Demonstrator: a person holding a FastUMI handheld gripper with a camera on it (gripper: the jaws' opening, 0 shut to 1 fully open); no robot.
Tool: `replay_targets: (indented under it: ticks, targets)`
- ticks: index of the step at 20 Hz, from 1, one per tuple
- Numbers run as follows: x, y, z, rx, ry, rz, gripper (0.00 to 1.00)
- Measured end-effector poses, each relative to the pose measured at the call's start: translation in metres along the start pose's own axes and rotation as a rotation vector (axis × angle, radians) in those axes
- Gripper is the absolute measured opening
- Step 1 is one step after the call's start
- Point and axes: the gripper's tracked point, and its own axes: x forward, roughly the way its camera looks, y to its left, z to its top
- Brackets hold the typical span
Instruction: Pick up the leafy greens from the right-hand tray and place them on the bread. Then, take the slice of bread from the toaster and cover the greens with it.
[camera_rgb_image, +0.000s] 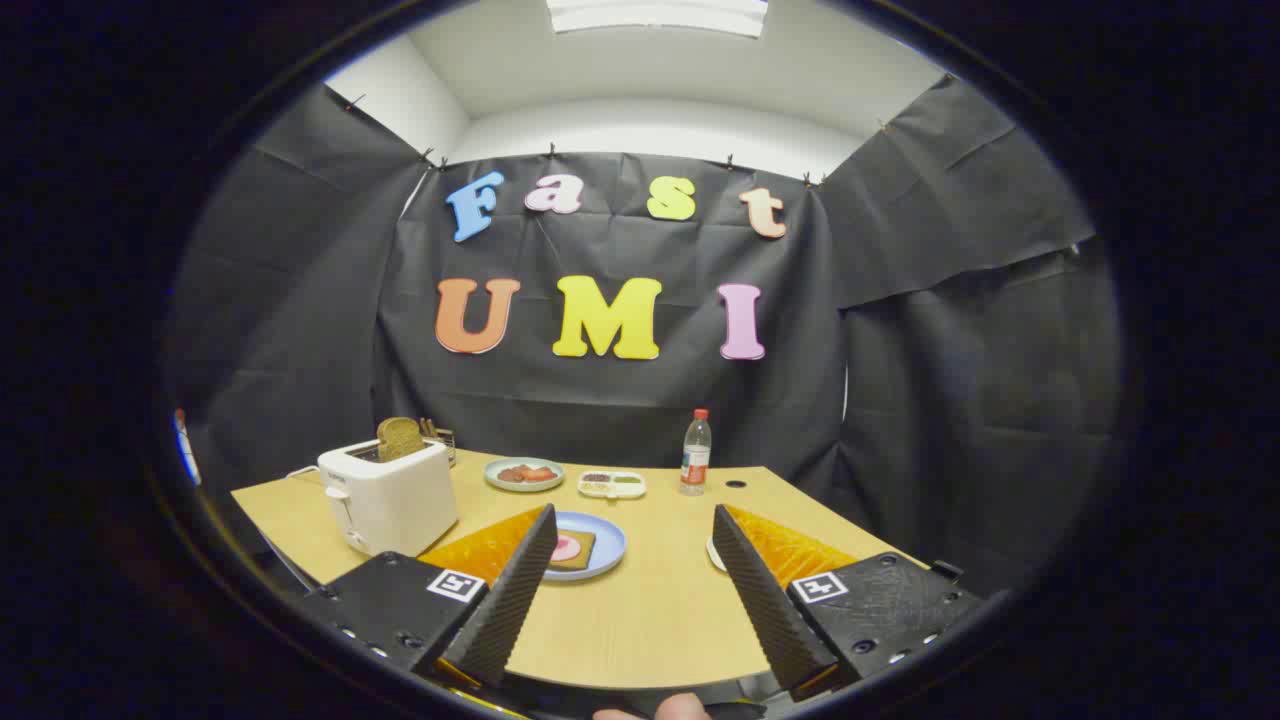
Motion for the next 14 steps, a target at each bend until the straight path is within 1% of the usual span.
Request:
replay_targets:
  ticks: [7,14]
  targets:
    - [0.0016,-0.0101,0.0060,0.024,-0.008,-0.016,0.95]
    - [0.0032,-0.0063,-0.0001,0.027,0.015,-0.002,0.95]
